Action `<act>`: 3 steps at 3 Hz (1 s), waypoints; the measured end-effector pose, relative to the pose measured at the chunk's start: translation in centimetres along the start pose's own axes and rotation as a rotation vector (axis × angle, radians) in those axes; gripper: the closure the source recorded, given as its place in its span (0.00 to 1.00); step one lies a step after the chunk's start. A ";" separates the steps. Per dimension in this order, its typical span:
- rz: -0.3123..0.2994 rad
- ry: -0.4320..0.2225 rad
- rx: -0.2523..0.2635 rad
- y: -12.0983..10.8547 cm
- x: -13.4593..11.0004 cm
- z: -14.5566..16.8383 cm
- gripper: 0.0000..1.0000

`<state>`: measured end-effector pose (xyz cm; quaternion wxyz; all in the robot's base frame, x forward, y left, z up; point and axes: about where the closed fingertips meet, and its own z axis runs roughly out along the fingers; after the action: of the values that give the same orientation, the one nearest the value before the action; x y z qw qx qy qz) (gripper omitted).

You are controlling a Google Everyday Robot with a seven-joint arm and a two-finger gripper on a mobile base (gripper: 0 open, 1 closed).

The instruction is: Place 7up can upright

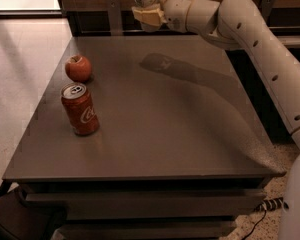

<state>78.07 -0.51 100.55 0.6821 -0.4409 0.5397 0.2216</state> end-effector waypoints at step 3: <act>-0.280 -0.033 -0.043 0.1 -2.4 -0.5 1.00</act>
Offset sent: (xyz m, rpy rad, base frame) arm -0.0096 -0.0019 0.0198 -0.1085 -0.1925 0.0368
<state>76.96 -0.47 102.70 0.7056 -0.5227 0.4566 0.1431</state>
